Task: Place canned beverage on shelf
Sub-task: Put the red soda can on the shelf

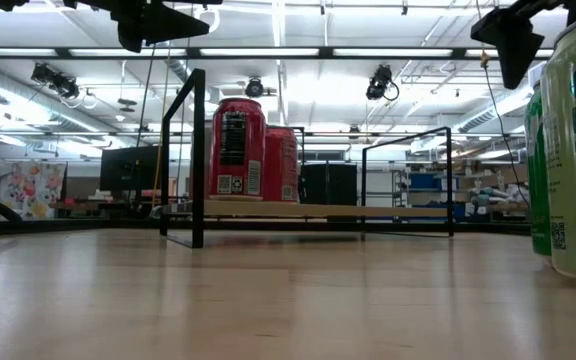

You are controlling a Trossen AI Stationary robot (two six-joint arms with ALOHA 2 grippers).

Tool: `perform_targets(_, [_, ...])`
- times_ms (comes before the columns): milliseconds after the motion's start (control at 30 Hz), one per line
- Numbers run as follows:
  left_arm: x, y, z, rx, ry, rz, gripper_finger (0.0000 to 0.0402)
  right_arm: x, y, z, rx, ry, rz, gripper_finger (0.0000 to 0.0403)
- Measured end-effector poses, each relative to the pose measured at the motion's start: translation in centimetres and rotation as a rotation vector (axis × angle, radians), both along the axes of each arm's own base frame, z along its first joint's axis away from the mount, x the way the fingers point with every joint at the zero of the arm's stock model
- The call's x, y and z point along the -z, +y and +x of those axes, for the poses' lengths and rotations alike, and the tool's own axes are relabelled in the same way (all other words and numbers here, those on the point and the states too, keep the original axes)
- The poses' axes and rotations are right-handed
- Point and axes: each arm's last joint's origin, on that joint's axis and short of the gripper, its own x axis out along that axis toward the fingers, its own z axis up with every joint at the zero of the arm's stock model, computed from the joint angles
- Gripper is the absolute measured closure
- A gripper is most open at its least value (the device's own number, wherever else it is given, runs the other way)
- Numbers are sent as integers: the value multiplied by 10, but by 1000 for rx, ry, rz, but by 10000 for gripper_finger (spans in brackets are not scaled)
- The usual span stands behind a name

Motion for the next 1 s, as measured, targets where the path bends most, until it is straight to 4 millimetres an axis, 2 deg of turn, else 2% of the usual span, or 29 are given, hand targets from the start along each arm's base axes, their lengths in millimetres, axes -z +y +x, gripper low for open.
perform_targets(1000, [0, 0, 0, 0, 0, -1, 65, 2, 3, -11, -40, 128, 54, 68])
